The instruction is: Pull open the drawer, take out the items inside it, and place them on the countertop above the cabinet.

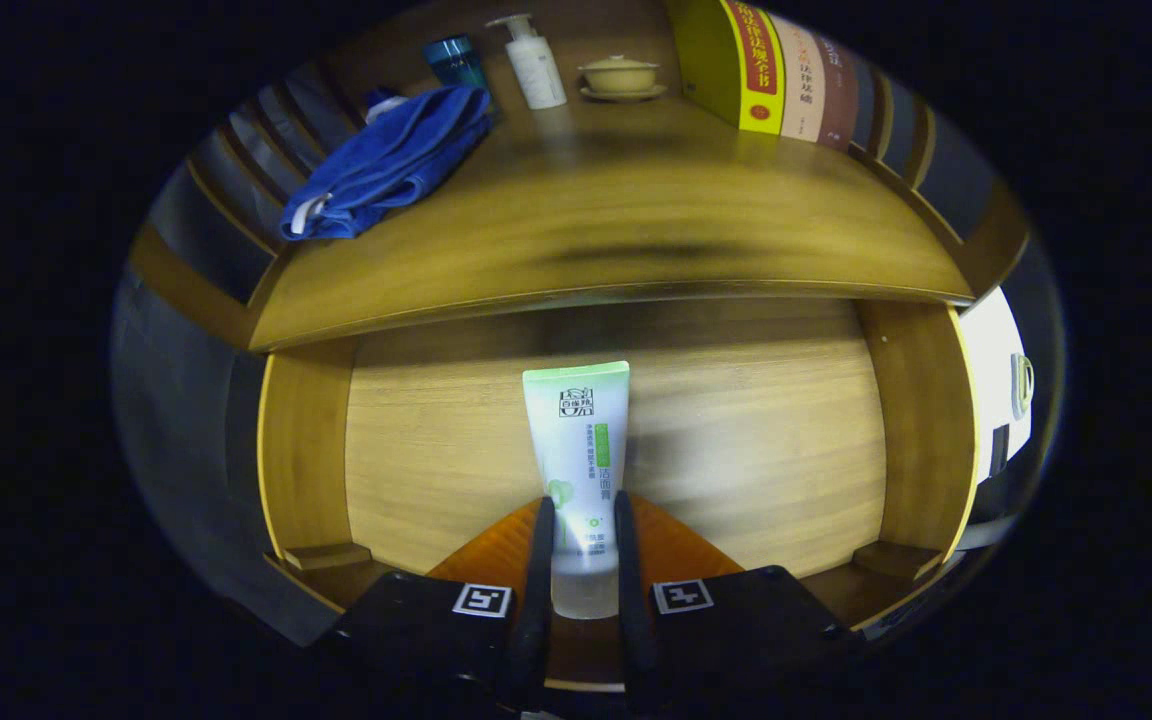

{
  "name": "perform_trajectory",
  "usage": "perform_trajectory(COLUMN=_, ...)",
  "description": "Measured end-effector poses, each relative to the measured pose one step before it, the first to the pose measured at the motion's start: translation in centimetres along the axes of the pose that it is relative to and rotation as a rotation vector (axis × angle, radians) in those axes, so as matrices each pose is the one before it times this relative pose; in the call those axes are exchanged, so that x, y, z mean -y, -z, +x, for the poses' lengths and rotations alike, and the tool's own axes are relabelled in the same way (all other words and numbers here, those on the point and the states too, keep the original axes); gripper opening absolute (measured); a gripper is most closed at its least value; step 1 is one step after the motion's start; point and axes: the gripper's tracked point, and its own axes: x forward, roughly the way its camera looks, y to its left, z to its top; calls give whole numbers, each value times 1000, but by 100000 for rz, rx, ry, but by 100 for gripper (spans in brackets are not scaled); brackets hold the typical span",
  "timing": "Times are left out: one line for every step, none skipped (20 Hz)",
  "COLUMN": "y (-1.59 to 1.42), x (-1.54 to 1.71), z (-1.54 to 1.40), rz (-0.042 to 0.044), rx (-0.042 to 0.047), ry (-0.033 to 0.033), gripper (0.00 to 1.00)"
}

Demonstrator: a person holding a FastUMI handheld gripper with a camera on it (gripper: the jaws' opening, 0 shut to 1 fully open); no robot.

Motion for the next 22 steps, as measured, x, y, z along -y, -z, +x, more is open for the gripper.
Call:
perform_trajectory(y=-1038, x=-198, z=-676, rz=-225, rx=1344, ry=97, gripper=38)
perform_trajectory(y=-231, x=110, z=-996, rz=-332, rx=1055, ry=27, gripper=38)
perform_trajectory(y=-329, x=-36, z=-843, rz=-72, rx=1246, ry=125, gripper=38)
perform_trajectory(y=-396, x=186, z=-913, rz=-668, rx=1255, ry=299, gripper=38)
perform_trajectory(y=-472, x=233, z=-842, rz=-539, rx=1325, ry=398, gripper=38)
perform_trajectory(y=-546, x=38, z=-811, rz=-548, rx=543, ry=121, gripper=38)
perform_trajectory(y=-952, x=-310, z=-651, rz=98, rx=2289, ry=-929, gripper=38)
perform_trajectory(y=-1092, x=-26, z=-752, rz=-22, rx=1730, ry=94, gripper=38)
perform_trajectory(y=-1148, x=-5, z=-477, rz=-97, rx=2174, ry=171, gripper=38)
perform_trajectory(y=-1153, x=-88, z=-471, rz=-387, rx=1456, ry=309, gripper=38)
perform_trajectory(y=-1206, x=-358, z=-261, rz=-290, rx=1725, ry=148, gripper=38)
perform_trajectory(y=-1326, x=-134, z=-173, rz=-292, rx=1487, ry=670, gripper=38)
perform_trajectory(y=-1197, x=-120, z=-24, rz=-390, rx=1187, ry=1003, gripper=38)
perform_trajectory(y=-1397, x=-40, z=194, rz=-561, rx=1384, ry=1238, gripper=38)
perform_trajectory(y=-1419, x=140, z=271, rz=-526, rx=1499, ry=1610, gripper=38)
perform_trajectory(y=-1151, x=-10, z=281, rz=-330, rx=963, ry=1086, gripper=38)
perform_trajectory(y=-932, x=-222, z=439, rz=141, rx=343, ry=619, gripper=38)
perform_trajectory(y=-903, x=-220, z=512, rz=349, rx=25, ry=87, gripper=38)
perform_trajectory(y=-626, x=-246, z=778, rz=446, rx=-401, ry=192, gripper=38)
perform_trajectory(y=-768, x=-299, z=795, rz=373, rx=-92, ry=-93, gripper=38)
perform_trajectory(y=-703, x=-204, z=900, rz=99, rx=439, ry=246, gripper=38)
perform_trajectory(y=-717, x=-89, z=908, rz=-110, rx=266, ry=834, gripper=38)
